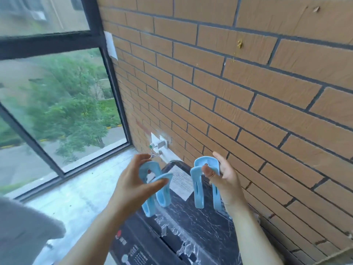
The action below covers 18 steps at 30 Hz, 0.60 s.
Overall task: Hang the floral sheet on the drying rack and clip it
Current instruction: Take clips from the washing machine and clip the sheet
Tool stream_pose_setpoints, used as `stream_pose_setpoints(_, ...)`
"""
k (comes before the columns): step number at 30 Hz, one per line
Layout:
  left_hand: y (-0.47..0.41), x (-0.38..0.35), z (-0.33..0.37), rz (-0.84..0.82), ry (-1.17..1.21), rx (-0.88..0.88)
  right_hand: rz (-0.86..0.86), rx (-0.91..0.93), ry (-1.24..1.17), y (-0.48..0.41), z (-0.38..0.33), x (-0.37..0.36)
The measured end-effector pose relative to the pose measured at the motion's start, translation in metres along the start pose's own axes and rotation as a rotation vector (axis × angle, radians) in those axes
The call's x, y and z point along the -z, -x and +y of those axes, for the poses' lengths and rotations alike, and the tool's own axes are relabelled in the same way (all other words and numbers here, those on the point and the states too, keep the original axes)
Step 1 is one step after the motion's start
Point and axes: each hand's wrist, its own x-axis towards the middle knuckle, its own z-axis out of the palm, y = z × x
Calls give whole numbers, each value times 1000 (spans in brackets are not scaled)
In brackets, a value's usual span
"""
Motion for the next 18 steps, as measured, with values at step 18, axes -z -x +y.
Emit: stream_pose_setpoints(18,97,296,-125,610,-83,255,-672,157,32,20,-87,-363)
